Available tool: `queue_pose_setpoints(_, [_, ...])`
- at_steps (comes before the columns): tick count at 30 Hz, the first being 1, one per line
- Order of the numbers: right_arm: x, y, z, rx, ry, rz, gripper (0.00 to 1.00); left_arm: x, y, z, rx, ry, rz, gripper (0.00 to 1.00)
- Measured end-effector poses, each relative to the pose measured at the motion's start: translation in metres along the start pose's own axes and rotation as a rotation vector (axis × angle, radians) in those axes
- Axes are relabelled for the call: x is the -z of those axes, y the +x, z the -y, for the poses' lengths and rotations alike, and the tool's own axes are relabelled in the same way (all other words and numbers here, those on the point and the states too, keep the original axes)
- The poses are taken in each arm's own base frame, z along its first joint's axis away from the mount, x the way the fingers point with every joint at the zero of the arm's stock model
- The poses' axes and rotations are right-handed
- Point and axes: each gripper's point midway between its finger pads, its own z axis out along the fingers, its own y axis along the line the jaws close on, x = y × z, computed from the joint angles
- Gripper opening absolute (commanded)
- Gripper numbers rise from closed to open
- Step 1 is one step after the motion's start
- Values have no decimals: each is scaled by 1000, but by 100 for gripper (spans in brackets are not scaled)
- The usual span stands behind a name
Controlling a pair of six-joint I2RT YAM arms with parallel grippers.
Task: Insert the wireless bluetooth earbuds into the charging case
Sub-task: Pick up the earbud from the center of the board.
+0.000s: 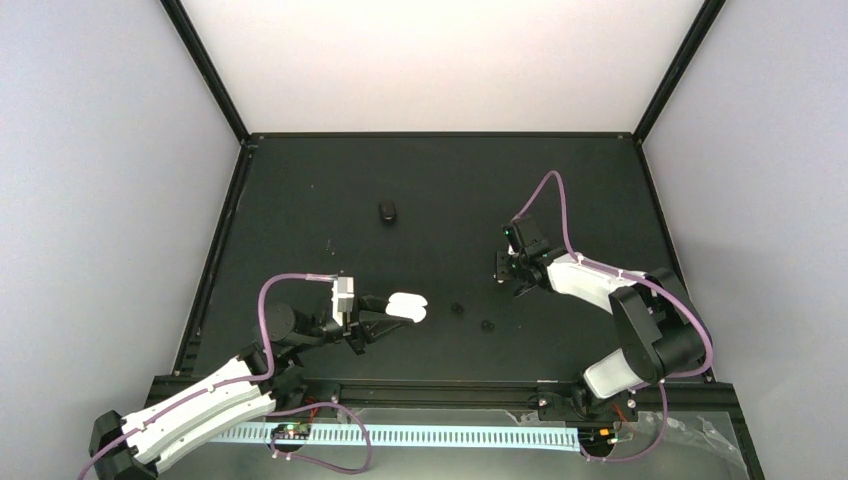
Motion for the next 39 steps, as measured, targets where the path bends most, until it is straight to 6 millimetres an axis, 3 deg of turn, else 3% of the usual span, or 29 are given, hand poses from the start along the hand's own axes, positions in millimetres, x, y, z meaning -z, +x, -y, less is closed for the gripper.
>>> queue_pose_setpoints(19, [1, -3, -10, 16, -45, 10, 1, 0, 2, -1, 2, -2, -5, 2])
queue_pose_setpoints(30, [7, -2, -13, 21, -68, 15, 1, 1, 5, -2, 5, -5, -9, 2])
queue_pose_setpoints(34, [20, -7, -15, 12, -86, 51, 1, 1, 5, -2, 5, -5, -9, 2])
queue_pose_setpoints(39, [68, -30, -28, 5, -177, 182, 1, 2, 3, 0, 0, -1, -1, 2])
